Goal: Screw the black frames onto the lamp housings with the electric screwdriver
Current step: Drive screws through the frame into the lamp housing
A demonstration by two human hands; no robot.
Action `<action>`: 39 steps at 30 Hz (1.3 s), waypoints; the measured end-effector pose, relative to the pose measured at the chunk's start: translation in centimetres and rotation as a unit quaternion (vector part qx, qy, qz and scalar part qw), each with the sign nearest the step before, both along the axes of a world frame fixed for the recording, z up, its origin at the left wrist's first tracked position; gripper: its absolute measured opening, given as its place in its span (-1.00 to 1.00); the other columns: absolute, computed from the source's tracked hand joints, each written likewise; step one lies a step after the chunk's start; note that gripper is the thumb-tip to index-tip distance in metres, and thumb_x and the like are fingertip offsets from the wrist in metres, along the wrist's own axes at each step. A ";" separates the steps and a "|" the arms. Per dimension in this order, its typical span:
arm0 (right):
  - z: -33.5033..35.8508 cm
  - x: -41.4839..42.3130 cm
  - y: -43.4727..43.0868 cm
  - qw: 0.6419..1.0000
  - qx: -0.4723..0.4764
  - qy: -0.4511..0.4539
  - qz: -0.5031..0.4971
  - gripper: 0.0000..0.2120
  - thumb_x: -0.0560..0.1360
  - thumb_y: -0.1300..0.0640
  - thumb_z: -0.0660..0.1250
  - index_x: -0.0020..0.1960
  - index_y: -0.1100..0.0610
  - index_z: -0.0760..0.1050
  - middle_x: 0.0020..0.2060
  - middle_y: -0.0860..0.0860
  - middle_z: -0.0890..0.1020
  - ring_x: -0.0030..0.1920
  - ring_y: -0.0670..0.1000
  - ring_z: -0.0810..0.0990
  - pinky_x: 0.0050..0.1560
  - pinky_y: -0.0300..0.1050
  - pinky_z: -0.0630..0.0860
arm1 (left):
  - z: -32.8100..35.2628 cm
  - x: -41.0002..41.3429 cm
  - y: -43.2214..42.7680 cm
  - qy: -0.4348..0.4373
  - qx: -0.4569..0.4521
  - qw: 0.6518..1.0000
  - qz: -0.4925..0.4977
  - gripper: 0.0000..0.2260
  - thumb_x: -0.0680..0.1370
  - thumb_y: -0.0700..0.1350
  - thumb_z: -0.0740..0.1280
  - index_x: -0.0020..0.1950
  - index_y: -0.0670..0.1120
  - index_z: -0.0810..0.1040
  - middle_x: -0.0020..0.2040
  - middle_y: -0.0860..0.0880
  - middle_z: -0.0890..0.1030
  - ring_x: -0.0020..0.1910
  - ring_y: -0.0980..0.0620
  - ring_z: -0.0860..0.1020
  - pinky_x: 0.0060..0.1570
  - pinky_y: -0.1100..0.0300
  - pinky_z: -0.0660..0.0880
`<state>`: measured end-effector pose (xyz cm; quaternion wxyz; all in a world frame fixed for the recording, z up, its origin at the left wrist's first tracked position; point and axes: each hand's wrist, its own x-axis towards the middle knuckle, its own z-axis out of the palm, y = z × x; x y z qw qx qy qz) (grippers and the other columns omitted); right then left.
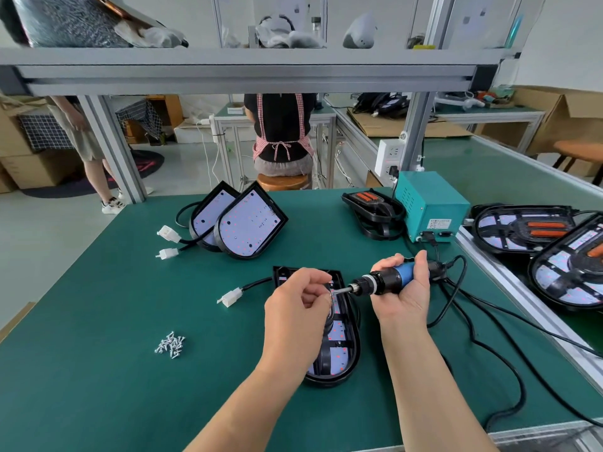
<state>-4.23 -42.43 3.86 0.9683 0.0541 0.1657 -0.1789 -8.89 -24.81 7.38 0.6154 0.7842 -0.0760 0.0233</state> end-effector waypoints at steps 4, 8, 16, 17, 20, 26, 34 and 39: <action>0.0 0.0 0.0 1.000 -0.004 0.005 -0.001 -0.61 0.48 -0.01 0.52 0.09 0.16 0.40 -0.26 0.03 0.54 -0.44 -0.05 0.57 -0.41 -0.24 0.56 | -0.1 -0.1 -0.2 0.002 -0.007 1.000 0.004 -0.71 0.50 -0.36 0.37 -0.05 0.05 0.65 -0.21 0.07 0.63 -0.20 0.07 0.56 -0.12 0.37 0.50; 0.0 0.1 0.0 1.000 0.001 0.006 -0.002 -0.58 0.47 0.00 0.53 0.13 0.14 0.38 -0.24 0.03 0.54 -0.36 -0.07 0.56 -0.38 -0.25 0.57 | -0.3 -0.2 -0.2 0.001 -0.014 1.000 0.018 -0.72 0.50 -0.34 0.38 -0.08 0.07 0.64 -0.21 0.07 0.64 -0.19 0.07 0.58 -0.12 0.39 0.49; -0.1 0.0 0.0 1.000 -0.002 0.014 -0.010 -0.60 0.47 0.02 0.53 0.09 0.16 0.39 -0.22 0.03 0.54 -0.35 -0.07 0.56 -0.34 -0.26 0.57 | -0.3 -0.1 -0.2 0.004 -0.018 1.000 0.025 -0.74 0.50 -0.33 0.38 -0.09 0.05 0.64 -0.21 0.07 0.65 -0.19 0.08 0.59 -0.10 0.34 0.51; -0.1 0.0 0.0 1.000 -0.003 0.016 -0.011 -0.60 0.47 0.02 0.54 0.08 0.16 0.39 -0.22 0.03 0.54 -0.35 -0.07 0.56 -0.34 -0.26 0.57 | -0.3 -0.1 -0.2 0.005 -0.018 1.000 0.024 -0.74 0.50 -0.33 0.38 -0.09 0.05 0.64 -0.21 0.06 0.65 -0.18 0.07 0.59 -0.09 0.33 0.51; 0.0 0.0 0.0 1.000 -0.009 0.021 -0.010 -0.60 0.47 0.01 0.53 0.10 0.15 0.40 -0.23 0.03 0.55 -0.36 -0.07 0.56 -0.31 -0.27 0.57 | -0.2 -0.1 -0.2 0.002 -0.013 1.000 0.023 -0.73 0.50 -0.34 0.38 -0.10 0.05 0.64 -0.21 0.06 0.65 -0.19 0.07 0.59 -0.11 0.35 0.50; 0.1 0.1 0.3 0.999 -0.018 0.025 -0.015 -0.57 0.47 0.02 0.54 0.16 0.13 0.39 -0.20 0.04 0.54 -0.35 -0.07 0.55 -0.38 -0.25 0.57 | -0.3 -0.8 -0.3 -0.049 0.016 0.998 0.030 -0.69 0.51 -0.36 0.35 -0.13 0.09 0.61 -0.23 0.11 0.63 -0.20 0.17 0.56 -0.14 0.46 0.45; 0.0 0.3 0.4 0.999 -0.027 0.024 -0.010 -0.58 0.48 0.01 0.51 0.15 0.12 0.36 -0.23 0.02 0.53 -0.32 -0.10 0.54 -0.32 -0.28 0.56 | -0.9 -1.1 -0.4 -0.186 0.113 0.974 0.058 -0.78 0.52 -0.37 0.36 -0.06 -0.05 0.64 -0.24 0.18 0.56 -0.17 0.08 0.51 -0.15 0.31 0.45; -0.2 0.4 0.2 0.999 -0.025 0.023 -0.004 -0.57 0.49 0.00 0.51 0.18 0.10 0.35 -0.25 0.01 0.54 -0.32 -0.11 0.54 -0.27 -0.29 0.54 | -1.1 -1.0 -0.3 -0.263 0.171 0.948 0.058 -0.82 0.52 -0.37 0.36 -0.05 -0.11 0.63 -0.21 0.05 0.58 -0.26 -0.06 0.50 -0.25 0.00 0.52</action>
